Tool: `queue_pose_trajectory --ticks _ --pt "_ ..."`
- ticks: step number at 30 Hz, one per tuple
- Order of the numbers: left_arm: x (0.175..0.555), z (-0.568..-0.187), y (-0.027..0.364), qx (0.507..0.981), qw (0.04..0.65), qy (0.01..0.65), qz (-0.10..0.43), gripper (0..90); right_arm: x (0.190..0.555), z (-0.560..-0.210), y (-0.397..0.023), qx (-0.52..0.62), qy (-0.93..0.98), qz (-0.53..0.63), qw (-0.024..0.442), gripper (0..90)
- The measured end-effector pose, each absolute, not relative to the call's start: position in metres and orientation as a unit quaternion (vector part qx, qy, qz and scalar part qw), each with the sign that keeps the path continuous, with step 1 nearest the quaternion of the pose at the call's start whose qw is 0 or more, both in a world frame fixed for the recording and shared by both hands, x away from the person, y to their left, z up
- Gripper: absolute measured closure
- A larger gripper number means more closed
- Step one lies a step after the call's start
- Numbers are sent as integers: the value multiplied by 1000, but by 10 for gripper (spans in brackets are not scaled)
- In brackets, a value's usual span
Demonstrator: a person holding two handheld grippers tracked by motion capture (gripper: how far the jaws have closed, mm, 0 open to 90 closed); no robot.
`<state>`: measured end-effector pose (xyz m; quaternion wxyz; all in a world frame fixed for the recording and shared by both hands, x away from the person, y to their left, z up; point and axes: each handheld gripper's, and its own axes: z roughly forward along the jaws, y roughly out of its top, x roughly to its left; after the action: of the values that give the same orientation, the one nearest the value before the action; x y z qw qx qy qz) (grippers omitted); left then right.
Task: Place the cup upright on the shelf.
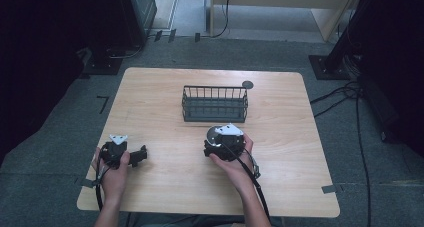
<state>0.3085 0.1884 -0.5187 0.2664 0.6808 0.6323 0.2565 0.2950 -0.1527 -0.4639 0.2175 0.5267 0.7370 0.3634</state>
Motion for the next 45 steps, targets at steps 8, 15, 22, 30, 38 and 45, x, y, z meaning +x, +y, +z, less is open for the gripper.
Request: queue_pose_trajectory --ticks 8,15,22,30,38,45 --pt "308 -519 188 681 266 632 256 0 300 -452 -157 529 728 368 232 178" --pt "309 -519 188 681 266 632 256 0 304 -445 -161 536 713 376 249 177" --pt "309 -519 188 681 267 632 257 0 307 -438 -165 527 699 395 280 178" --pt "309 -519 188 680 267 633 257 0 311 -429 -171 533 670 416 306 178" --pt "309 -519 188 680 267 632 257 0 317 -421 -172 531 661 422 320 178" --pt "309 -519 188 680 267 633 256 0 326 -412 -172 528 659 427 324 178"
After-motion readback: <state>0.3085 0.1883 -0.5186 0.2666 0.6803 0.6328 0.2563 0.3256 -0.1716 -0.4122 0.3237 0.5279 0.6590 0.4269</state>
